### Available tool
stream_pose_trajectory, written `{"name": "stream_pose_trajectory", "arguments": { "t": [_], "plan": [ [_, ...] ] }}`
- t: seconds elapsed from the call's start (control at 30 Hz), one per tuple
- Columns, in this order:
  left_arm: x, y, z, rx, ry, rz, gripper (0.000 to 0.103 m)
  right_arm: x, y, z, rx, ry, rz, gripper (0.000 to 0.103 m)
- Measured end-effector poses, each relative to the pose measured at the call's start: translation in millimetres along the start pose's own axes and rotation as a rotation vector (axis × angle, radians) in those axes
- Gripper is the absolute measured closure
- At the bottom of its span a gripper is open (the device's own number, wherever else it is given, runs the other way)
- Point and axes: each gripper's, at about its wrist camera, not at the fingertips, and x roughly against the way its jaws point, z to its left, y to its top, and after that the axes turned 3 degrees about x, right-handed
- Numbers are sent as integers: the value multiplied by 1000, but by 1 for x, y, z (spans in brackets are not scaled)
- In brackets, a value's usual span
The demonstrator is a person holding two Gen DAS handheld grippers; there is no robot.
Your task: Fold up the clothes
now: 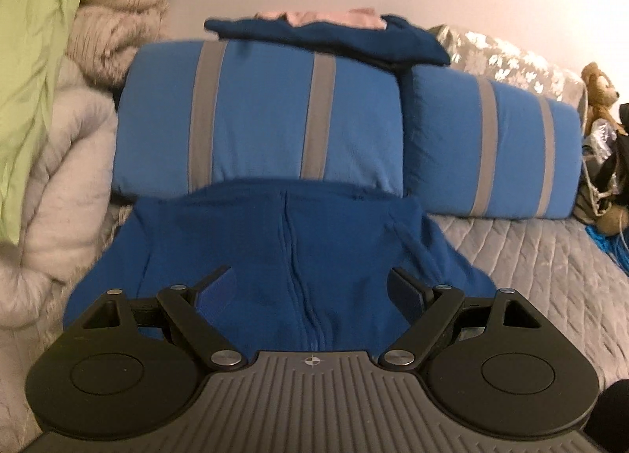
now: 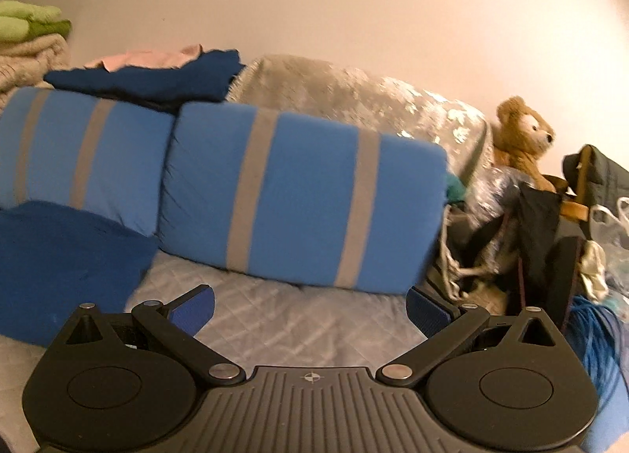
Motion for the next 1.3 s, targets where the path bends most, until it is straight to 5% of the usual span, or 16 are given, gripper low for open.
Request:
{"name": "stream_pose_trajectory", "arguments": {
  "t": [0.33, 0.93, 1.13, 1.3],
  "plan": [
    [-25, -39, 13, 17, 51, 104, 18, -25, -42, -14, -9, -15, 79, 0],
    [-56, -116, 38, 31, 135, 265, 18, -92, -196, -53, -162, -8, 320, 0],
    [-60, -133, 38, 38, 156, 188, 0, -100, -220, -61, -169, -20, 333, 0],
    [-63, -138, 37, 51, 173, 154, 0, -98, -233, -62, -204, -15, 285, 0]
  ]
}}
